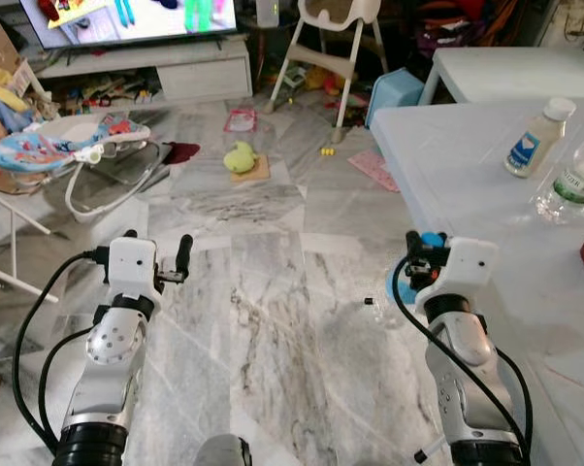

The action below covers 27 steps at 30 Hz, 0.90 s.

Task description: Restocking fridge

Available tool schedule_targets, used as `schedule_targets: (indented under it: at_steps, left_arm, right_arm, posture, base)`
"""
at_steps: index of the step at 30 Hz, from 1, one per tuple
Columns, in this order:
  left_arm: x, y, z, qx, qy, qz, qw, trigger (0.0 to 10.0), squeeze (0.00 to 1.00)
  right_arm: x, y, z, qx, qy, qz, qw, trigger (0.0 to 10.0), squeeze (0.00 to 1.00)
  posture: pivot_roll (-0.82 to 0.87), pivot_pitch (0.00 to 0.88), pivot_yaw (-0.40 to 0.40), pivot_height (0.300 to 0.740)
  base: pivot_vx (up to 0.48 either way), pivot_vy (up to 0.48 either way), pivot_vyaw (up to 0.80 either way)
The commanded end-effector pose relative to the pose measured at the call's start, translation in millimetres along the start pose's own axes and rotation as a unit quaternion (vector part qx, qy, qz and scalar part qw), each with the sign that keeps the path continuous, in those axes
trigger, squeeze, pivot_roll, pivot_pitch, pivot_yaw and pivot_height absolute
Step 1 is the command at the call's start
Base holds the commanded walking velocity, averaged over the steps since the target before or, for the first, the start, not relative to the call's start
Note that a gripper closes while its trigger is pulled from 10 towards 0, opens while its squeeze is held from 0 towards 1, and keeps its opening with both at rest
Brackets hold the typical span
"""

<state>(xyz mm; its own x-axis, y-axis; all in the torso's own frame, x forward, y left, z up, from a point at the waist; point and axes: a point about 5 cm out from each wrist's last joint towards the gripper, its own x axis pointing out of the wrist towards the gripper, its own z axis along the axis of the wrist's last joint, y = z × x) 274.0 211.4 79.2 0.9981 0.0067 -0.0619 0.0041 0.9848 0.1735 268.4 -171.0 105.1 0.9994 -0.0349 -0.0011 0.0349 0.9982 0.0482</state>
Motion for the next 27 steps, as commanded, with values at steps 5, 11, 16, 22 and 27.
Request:
schedule_targets:
  at_steps: [5, 11, 16, 22, 27]
  left_arm:
    - [0.1, 9.5, 1.5, 0.006, -0.001, 0.018, 1.000, 10.0, 0.00]
    - [-1.0, 5.6, -1.4, 0.003, 0.002, 0.014, 1.000, 10.0, 0.00]
    - [-1.0, 4.1, -0.9, 0.000, 0.001, 0.017, 1.000, 10.0, 0.00]
    - [-0.5, 5.0, -2.2, -0.004, 0.006, 0.026, 1.000, 10.0, 0.00]
    - [2.3, 4.7, -0.3, -0.008, -0.001, 0.022, 1.000, 10.0, 0.00]
  right_arm:
    - [0.7, 8.3, 7.9, 0.027, -0.017, 0.011, 0.999, 10.0, 0.00]
    - [1.2, 14.6, 6.7, 0.030, -0.013, 0.021, 0.999, 10.0, 0.00]
    - [1.8, 12.1, 6.5, 0.025, -0.012, 0.024, 0.999, 10.0, 0.00]
    - [5.8, 15.4, 6.3, 0.027, -0.012, 0.034, 0.999, 10.0, 0.00]
    - [10.3, 21.7, 8.1, 0.029, -0.014, 0.050, 0.998, 10.0, 0.00]
  posture:
    - [-0.02, 0.015, -0.023, 0.740]
    - [-0.02, 0.024, -0.029, 0.740]
    - [-0.01, 0.028, -0.035, 0.740]
    - [0.00, 0.021, -0.044, 0.740]
    - [0.00, 0.015, -0.040, 0.740]
  base:
    - [0.000, 0.000, 0.76]
    - [0.000, 0.000, 0.80]
    - [0.000, 0.000, 0.80]
    - [0.000, 0.000, 0.80]
    - [0.000, 0.322, 0.80]
